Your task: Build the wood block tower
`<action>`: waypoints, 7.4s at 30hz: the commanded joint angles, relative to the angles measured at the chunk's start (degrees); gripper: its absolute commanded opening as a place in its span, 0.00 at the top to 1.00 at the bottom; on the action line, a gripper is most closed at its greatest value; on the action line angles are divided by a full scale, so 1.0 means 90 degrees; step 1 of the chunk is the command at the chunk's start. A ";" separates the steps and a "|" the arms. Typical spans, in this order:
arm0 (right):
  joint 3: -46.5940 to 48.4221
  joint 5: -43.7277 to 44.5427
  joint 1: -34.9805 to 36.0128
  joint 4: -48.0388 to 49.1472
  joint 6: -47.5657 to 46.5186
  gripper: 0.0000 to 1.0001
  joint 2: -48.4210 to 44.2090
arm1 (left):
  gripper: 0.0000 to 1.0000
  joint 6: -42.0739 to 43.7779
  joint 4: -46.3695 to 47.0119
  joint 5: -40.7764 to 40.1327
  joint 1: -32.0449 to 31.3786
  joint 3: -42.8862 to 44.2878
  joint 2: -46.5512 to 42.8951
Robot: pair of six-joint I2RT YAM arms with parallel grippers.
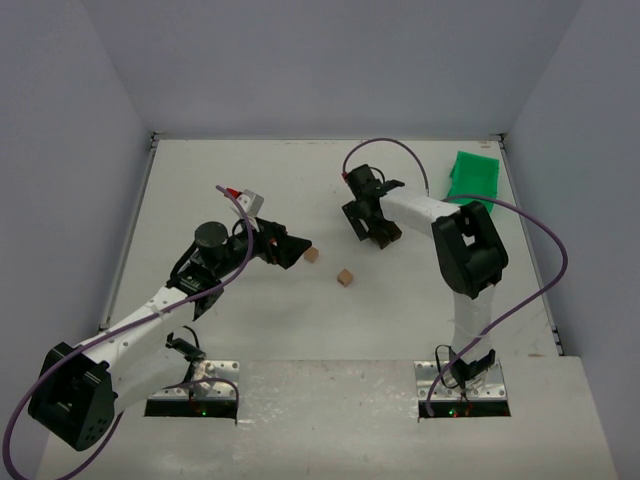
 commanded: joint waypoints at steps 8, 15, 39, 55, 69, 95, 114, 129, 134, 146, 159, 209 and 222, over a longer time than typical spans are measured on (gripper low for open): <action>0.0127 0.0165 -0.0097 0.0189 0.0159 0.01 -0.0026 | 0.00 0.0040 0.0383 0.0235 0.0028 -0.0016 -0.0005; 0.0101 0.0172 -0.0121 0.0185 0.0143 0.01 -0.0028 | 0.00 0.0046 0.0379 0.0255 0.0028 -0.0022 0.0004; 0.0209 0.0358 -0.0189 0.0195 -0.0067 0.01 0.0043 | 0.00 0.0056 0.0410 0.0362 0.0028 -0.0070 -0.0083; -0.1324 -0.0862 0.0015 0.0580 0.0025 0.01 -0.1716 | 0.00 0.0018 0.0388 0.0372 0.0037 -0.0080 -0.0131; -0.3299 -0.0251 0.0026 0.0827 0.1583 0.29 -0.3050 | 0.00 -0.0021 0.0284 0.0176 0.0029 -0.0100 -0.0314; -0.2464 -0.0663 -0.0003 0.1580 0.2047 0.76 -0.1224 | 0.00 -0.0020 0.0233 -0.0087 0.0028 -0.0070 -0.0181; -0.2384 -0.0426 -0.0020 0.1208 0.2134 0.73 -0.1445 | 0.00 -0.0020 0.0206 -0.0062 0.0028 -0.0051 -0.0169; -0.2042 -0.1766 -0.0497 0.1230 0.0170 0.01 -0.2267 | 0.00 0.0017 0.0203 -0.0087 0.0028 -0.0041 -0.0171; -0.1354 -0.2618 -0.0751 0.1150 -0.0453 0.01 -0.1561 | 0.00 0.0038 0.0176 -0.0225 0.0028 -0.0055 -0.0201; -0.0750 -0.2450 -0.0980 0.0913 -0.0542 0.01 -0.0854 | 0.00 0.0095 0.0194 -0.0331 0.0028 -0.0016 -0.0109; -0.0742 -0.2312 -0.1039 0.0914 -0.0792 0.02 -0.0606 | 0.00 0.0095 0.0170 -0.0423 0.0031 0.0047 0.0092; -0.1093 -0.2503 -0.1097 0.1122 -0.0071 0.01 -0.2344 | 0.00 -0.0343 -0.0951 -0.1549 0.0028 0.0409 -0.0611; -0.5078 -0.2212 -0.1100 0.1752 0.1572 0.01 -0.6523 | 0.00 -0.1094 -0.2653 -0.3379 0.0028 0.0789 -0.0960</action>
